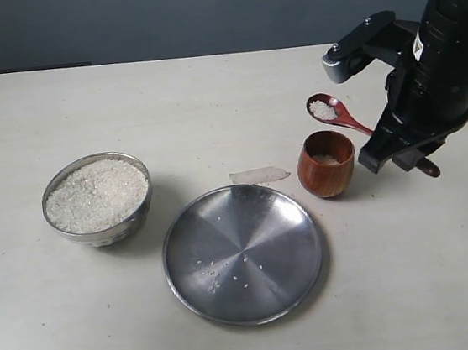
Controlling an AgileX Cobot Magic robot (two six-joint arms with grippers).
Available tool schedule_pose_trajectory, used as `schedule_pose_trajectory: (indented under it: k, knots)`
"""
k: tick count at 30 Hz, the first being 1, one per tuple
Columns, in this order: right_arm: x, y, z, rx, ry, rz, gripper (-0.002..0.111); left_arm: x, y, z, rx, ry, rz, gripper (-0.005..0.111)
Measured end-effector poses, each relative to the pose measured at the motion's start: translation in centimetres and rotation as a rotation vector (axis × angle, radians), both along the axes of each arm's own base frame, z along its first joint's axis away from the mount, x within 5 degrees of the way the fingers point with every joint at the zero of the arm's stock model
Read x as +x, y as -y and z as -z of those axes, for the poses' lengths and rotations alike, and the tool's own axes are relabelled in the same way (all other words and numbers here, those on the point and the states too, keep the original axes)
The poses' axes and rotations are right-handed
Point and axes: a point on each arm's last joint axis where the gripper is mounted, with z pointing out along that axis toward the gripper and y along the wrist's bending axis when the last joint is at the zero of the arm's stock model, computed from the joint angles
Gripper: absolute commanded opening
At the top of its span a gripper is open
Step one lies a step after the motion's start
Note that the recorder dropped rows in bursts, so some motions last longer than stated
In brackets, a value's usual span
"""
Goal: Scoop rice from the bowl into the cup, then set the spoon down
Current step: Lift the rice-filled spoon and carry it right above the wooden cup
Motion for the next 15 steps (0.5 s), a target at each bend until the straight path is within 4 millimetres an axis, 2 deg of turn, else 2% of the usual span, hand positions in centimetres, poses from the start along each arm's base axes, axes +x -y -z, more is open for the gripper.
schedule_pose_trajectory:
  k: [5, 15]
  knots:
    - [0.37, 0.70, -0.12, -0.075, 0.043, 0.016, -0.001, 0.00, 0.00, 0.00, 0.000, 0.000, 0.000, 0.000]
    - [0.43, 0.81, -0.15, -0.088, 0.050, 0.019, -0.001, 0.00, 0.00, 0.00, 0.000, 0.000, 0.000, 0.000]
